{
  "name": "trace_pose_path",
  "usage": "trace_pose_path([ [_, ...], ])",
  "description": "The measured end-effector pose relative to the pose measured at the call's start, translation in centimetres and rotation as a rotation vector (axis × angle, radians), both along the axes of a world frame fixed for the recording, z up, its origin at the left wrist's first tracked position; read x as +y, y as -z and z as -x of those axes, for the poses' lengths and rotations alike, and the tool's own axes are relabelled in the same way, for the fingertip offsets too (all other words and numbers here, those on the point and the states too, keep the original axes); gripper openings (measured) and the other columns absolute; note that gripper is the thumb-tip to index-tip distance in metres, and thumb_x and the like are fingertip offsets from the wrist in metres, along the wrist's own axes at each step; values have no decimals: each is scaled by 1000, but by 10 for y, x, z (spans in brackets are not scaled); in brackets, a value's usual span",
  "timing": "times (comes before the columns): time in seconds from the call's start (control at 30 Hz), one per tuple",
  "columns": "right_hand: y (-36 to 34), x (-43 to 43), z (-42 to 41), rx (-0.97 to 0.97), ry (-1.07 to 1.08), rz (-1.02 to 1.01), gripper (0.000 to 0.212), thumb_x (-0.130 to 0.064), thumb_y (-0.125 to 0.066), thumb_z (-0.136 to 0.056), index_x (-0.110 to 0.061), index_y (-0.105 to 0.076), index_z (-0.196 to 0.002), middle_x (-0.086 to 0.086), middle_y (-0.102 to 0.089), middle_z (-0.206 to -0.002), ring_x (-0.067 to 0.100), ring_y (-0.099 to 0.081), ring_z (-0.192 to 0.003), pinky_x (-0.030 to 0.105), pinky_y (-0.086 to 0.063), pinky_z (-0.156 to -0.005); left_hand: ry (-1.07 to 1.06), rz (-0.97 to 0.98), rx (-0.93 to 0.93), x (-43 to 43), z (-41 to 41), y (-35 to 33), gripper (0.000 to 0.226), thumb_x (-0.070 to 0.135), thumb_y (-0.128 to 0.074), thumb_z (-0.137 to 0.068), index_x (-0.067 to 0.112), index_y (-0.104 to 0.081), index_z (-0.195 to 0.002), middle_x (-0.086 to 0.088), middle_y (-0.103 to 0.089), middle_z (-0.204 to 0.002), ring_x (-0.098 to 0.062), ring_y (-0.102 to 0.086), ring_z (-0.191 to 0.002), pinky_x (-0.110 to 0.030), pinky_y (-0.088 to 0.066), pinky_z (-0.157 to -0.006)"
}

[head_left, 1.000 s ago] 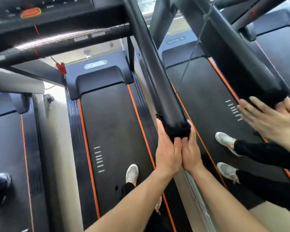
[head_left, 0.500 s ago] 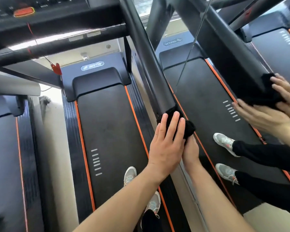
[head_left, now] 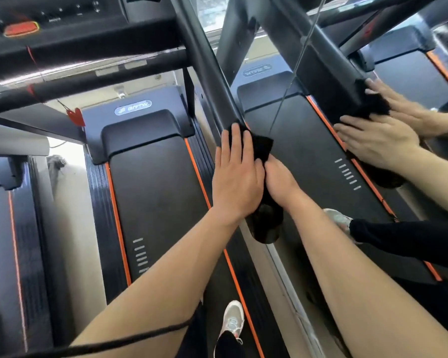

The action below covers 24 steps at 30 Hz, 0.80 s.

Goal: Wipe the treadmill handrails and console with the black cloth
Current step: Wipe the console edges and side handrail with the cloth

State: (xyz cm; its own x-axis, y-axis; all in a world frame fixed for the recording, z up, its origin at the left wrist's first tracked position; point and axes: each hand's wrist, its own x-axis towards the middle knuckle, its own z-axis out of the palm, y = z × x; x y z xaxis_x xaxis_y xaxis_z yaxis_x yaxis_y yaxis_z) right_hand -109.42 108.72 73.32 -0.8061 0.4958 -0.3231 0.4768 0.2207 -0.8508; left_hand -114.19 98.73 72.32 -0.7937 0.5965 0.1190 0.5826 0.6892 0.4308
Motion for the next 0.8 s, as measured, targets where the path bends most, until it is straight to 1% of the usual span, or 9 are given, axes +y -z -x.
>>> trace_pose_path([
  [0.07, 4, -14, -39, 77, -30, -105, 48, -29, -29, -105, -25, -41, -150, -5, -47, -150, 5, -40, -138, 22, -30, -113, -5, -62, -97, -20, -40, 16, 65, 35, -3, -101, 1, -9, -156, -20, 4, -164, -31, 7, -153, -46, -8, -124],
  [0.13, 17, -31, -77, 141, -1, -159, 56, -41, -26, -103, -22, -30, -155, -11, -37, -154, -8, -30, -140, 15, -25, -114, -35, -263, -320, -36, -81, 27, 66, 39, -11, -102, 6, 2, -157, -12, 6, -166, -19, 6, -153, -42, -13, -123],
  [0.23, 49, -55, -111, 208, 82, -190, 74, -62, -20, -99, -14, -26, -155, 4, -38, -156, 11, -36, -144, 38, -35, -114, -174, -575, -607, -41, -123, 33, 74, 45, -29, -99, 22, 8, -158, 10, 0, -166, -2, -6, -151, -37, -20, -122],
  [0.37, 67, -68, -119, 209, 111, -371, 85, -68, -17, -96, -10, -11, -157, 14, -24, -162, 24, -31, -148, 45, -36, -114, -136, -586, -641, -50, -119, 51, 70, 45, -26, -100, 27, 8, -158, 15, -3, -165, -2, -12, -150, -43, -28, -119],
  [0.5, 71, -63, -116, 272, -13, -870, 76, -52, -32, -102, 4, -13, -149, 31, -21, -155, 46, -32, -142, 56, -37, -111, 62, -490, -503, -66, -84, 71, 75, 54, -18, -100, 12, 7, -157, 2, -3, -167, -9, -10, -152, -46, -23, -120],
  [0.6, 59, -63, -102, 241, -57, -1077, 65, -38, -46, -102, 5, -27, -148, 32, -26, -153, 47, -32, -143, 59, -38, -109, 76, -528, -552, -61, -54, 77, 68, 43, -19, -103, 13, 7, -157, -1, -5, -167, -10, -14, -152, -46, -22, -121],
  [0.7, 34, -76, -82, 56, -30, -1177, 60, -35, -46, -104, 3, -36, -149, 29, -34, -154, 41, -34, -144, 53, -36, -113, 76, -606, -630, -51, -36, 77, 62, 34, -21, -106, 17, 10, -157, 3, -4, -167, -6, -17, -150, -29, -24, -120],
  [0.77, 13, -78, -54, -55, -56, -1151, 60, -36, -42, -105, 0, -30, -152, 26, -32, -156, 38, -35, -144, 49, -36, -114, 3, -666, -694, -35, -21, 69, 57, 23, -26, -109, 17, 5, -157, 15, 0, -162, 6, -8, -147, -7, -15, -113],
  [0.8, 4, -74, -36, -98, -64, -1108, 62, -38, -40, -105, -2, -26, -154, 25, -30, -158, 37, -36, -143, 48, -37, -113, -61, -681, -738, -25, -7, 60, 56, 19, -26, -109, 17, 3, -157, 15, 0, -160, 5, -6, -146, -1, -11, -110],
])
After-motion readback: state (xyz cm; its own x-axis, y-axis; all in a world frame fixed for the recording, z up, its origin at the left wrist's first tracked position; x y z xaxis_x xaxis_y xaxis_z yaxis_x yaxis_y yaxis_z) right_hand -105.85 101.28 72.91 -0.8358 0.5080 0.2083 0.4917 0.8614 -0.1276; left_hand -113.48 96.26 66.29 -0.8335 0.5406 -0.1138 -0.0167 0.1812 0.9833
